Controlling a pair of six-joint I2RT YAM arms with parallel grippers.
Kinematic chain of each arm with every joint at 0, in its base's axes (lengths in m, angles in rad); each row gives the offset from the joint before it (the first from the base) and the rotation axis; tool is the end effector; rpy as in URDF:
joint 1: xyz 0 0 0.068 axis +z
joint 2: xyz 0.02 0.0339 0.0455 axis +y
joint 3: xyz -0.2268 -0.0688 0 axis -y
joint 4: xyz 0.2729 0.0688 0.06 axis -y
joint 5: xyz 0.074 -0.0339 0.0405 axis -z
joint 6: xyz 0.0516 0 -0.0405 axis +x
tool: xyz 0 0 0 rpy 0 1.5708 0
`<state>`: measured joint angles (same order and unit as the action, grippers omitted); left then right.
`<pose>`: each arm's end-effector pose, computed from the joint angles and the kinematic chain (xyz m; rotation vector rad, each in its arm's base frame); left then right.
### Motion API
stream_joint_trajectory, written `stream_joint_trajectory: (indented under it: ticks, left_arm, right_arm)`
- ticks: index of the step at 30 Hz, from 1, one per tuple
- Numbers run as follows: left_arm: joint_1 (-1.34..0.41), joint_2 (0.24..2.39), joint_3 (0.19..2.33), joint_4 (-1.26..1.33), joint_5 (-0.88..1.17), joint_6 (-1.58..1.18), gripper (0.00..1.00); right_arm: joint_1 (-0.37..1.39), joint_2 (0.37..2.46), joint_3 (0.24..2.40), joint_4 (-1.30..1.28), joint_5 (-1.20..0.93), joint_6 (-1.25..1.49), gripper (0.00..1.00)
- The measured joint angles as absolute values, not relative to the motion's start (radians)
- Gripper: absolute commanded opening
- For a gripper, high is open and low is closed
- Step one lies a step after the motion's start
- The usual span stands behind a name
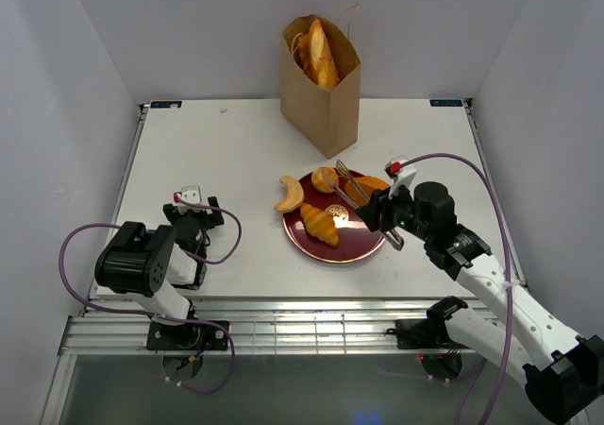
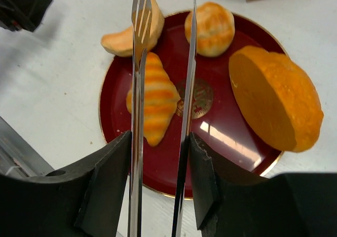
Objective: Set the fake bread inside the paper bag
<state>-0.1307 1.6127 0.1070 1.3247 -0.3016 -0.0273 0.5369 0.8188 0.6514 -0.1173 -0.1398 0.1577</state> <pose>0.2284 -0.0146 0.0495 -0.1296 1.7410 0.1484 0.2234 0.1413 0.2577 -0.4548 1.8422 0.6080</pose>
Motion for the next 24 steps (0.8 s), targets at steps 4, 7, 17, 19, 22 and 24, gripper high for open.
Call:
stream_joint_trajectory:
  ticks: [4,7,17,19,22,24]
  left_arm:
    - [-0.131,1.613,0.107,1.325,-0.302,-0.027,0.98]
    - [-0.131,1.613,0.107,1.325,-0.302,-0.027,0.98]
    - [-0.131,1.613,0.107,1.325,-0.302,-0.027,0.98]
    - [-0.131,1.613,0.107,1.325,-0.302,-0.027,0.98]
    - [-0.131,1.613,0.107,1.325,-0.302,-0.027,0.98]
    - [-0.131,1.613,0.107,1.325,-0.302,-0.027,0.98]
  right_arm:
    - [0.537,0.817,0.652,-0.202,-0.075,0.159,0.52]
    - [0.537,0.783,0.652,-0.244,0.001,0.159,0.52]
    - [0.536,0.722,0.656,-0.287,0.044,0.168,0.53]
    - [0.536,0.73,0.648,-0.268,-0.02,0.18,0.53]
    - [0.536,0.754,0.62,-0.218,-0.112,0.215,0.53]
    - [0.536,0.78,0.591,-0.171,-0.173,0.253,0.53]
